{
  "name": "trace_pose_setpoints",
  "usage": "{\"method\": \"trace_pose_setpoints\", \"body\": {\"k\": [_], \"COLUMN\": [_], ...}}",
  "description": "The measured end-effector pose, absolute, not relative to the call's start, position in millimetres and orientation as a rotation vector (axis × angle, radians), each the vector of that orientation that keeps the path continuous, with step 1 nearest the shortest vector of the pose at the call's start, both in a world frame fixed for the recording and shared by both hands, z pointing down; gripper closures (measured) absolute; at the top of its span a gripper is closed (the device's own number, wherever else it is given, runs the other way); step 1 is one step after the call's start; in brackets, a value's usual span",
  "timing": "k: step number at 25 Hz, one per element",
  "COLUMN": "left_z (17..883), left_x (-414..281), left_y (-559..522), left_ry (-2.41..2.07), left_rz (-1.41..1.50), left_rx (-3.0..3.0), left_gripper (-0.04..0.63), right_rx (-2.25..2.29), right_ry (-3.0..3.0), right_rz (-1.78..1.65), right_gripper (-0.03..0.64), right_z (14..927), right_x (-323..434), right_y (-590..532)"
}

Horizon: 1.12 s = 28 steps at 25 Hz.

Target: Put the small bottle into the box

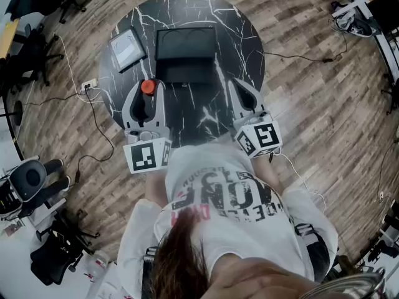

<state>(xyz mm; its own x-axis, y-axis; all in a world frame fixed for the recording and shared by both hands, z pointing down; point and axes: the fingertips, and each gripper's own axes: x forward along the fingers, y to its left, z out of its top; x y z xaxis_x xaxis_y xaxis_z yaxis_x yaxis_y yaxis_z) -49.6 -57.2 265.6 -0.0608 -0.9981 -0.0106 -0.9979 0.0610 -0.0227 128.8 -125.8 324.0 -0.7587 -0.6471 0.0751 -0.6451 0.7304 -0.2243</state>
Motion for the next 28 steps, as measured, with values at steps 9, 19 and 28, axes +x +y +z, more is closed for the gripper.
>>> {"method": "trace_pose_setpoints", "body": {"k": [9, 19, 28], "left_z": [250.8, 243.7, 248.1], "left_x": [-66.3, -82.8, -79.3], "left_y": [-75.9, -102.0, -125.8], "left_ry": [2.217, 2.099, 1.960], "left_rz": [-0.030, -0.013, 0.026], "left_rx": [-2.188, -2.293, -2.423], "left_gripper": [0.449, 0.449, 0.449], "right_rx": [-1.213, -1.344, -1.529], "right_ry": [2.893, 2.839, 2.759], "right_rz": [-0.412, -0.404, -0.401], "right_gripper": [0.615, 0.615, 0.615], "right_z": [331.6, 329.5, 332.8], "right_x": [142.0, 138.5, 146.5], "right_y": [-127.6, -118.4, -100.0]}}
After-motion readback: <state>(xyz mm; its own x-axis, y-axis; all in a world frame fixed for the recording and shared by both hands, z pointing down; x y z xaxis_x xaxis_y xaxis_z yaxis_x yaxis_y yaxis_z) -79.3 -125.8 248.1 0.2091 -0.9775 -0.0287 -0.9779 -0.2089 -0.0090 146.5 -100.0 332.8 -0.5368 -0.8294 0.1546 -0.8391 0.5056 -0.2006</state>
